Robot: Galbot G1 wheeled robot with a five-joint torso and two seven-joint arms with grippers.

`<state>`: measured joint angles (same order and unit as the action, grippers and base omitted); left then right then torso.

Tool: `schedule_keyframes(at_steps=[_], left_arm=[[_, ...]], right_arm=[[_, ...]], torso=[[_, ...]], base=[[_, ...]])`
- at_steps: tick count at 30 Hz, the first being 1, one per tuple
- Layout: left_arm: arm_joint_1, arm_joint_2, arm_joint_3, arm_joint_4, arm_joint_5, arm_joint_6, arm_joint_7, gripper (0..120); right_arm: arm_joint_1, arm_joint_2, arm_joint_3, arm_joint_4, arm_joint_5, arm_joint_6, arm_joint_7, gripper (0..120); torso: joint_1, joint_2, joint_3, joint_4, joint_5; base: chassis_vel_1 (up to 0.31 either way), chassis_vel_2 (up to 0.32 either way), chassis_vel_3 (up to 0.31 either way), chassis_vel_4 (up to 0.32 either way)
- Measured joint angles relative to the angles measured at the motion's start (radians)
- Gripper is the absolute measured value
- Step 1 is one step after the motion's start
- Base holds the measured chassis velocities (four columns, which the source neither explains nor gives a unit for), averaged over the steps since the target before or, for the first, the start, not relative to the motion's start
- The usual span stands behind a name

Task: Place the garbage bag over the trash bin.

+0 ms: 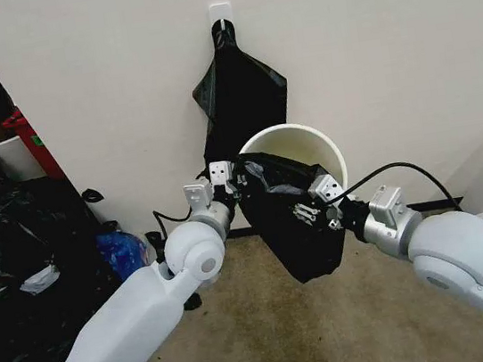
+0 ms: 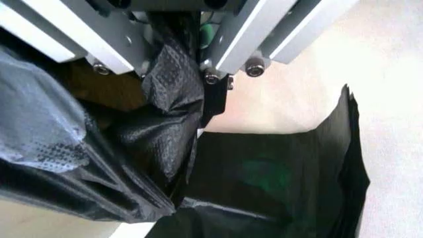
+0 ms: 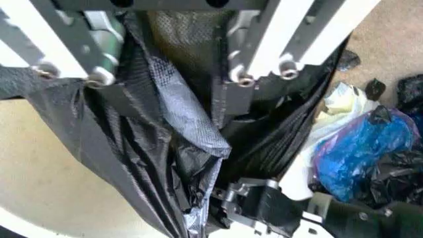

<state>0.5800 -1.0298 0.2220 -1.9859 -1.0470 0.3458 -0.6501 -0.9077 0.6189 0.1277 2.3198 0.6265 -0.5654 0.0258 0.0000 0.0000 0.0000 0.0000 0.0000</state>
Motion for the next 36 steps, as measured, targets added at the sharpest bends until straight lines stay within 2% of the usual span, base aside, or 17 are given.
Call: schedule_keyframes(at_steps=[2,3,8,16,24,36], left_arm=[[0.005,0.004,-0.001,-0.005,-0.001,0.000,0.000,1],[0.005,0.004,-0.001,-0.005,-0.001,0.000,0.000,1],[0.010,0.009,-0.007,-0.012,-0.003,0.001,0.001,1],[0.026,0.020,-0.005,-0.012,0.014,0.007,0.027,1],[0.072,0.045,0.005,-0.011,0.107,0.005,0.111,1],[0.155,0.113,-0.046,-0.046,0.254,-0.028,0.275,1]], right_arm=[[-0.003,-0.002,-0.001,0.000,-0.008,0.001,0.002,15],[-0.003,-0.002,-0.001,0.000,-0.008,0.001,0.002,15],[-0.004,-0.008,-0.001,-0.005,-0.015,0.004,0.007,0],[-0.005,-0.013,0.032,0.031,0.033,0.016,0.030,0],[0.001,-0.036,0.097,0.058,0.139,0.027,0.071,0],[0.062,-0.044,0.122,-0.049,0.193,0.087,0.091,0]], torso=[[0.000,0.000,0.000,0.0000,-0.0001],[0.000,0.000,0.000,0.0000,-0.0001],[0.000,0.000,0.000,0.0001,0.0000],[0.000,0.000,0.000,0.0000,-0.0001],[0.000,0.000,0.000,0.0000,-0.0001],[0.000,0.000,0.000,0.0001,-0.0001]], base=[[0.000,0.000,0.000,0.000],[0.000,0.000,0.000,0.000],[0.000,0.000,0.000,0.000],[0.000,0.000,0.000,0.000],[0.000,0.000,0.000,0.000],[0.000,0.000,0.000,0.000]])
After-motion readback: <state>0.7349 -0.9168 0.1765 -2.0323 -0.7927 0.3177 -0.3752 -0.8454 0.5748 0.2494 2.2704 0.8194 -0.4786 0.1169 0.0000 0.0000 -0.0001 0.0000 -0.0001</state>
